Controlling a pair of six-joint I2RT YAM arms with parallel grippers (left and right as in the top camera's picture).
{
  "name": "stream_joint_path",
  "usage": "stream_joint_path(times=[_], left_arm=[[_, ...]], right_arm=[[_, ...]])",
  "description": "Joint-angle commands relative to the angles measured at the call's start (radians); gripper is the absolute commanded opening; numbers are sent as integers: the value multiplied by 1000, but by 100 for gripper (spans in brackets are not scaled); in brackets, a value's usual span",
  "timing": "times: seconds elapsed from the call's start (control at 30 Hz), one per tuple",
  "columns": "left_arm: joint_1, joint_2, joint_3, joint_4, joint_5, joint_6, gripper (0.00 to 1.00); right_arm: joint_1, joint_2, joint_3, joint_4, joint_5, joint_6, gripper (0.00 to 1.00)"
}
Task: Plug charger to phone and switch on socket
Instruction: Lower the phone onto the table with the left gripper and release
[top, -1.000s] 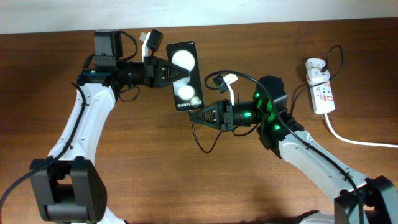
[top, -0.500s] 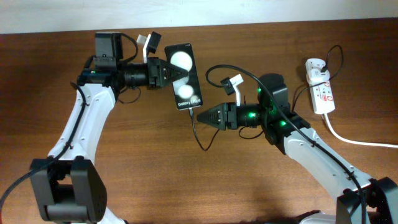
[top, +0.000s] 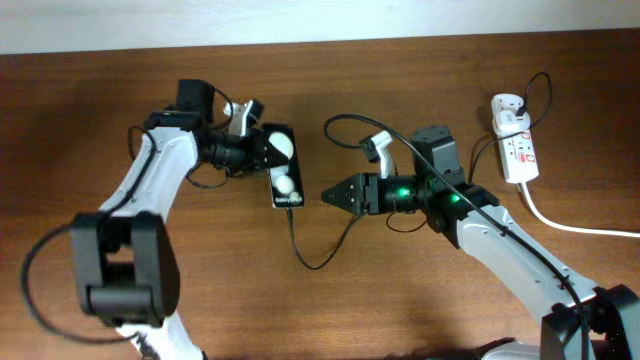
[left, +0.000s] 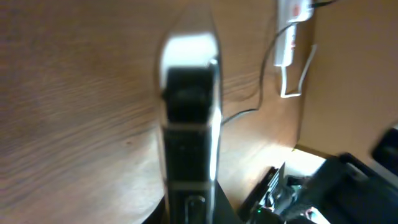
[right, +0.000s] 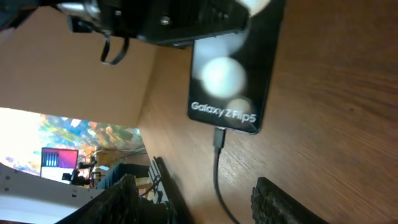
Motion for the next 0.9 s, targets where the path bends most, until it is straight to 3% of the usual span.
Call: stream_joint_path(times=[0.0,0.37,0.7,0.77,0.87], left_arm=[[6,78,3,0,9,26,0],[6,201,3,18,-82,26,0],[6,205,3,30,-138,25,4],[6,205,3,30,-138,26,8],[6,205,3,30,-138,26,24]], right_arm=[[0,-5,5,-10,33,-21,61],[0,-5,5,-10,33,-35,62],[0,-5,5,-31,33,-39,62],[0,-5,5,-31,33,-40,62],[0,-5,5,-31,33,-42,62]])
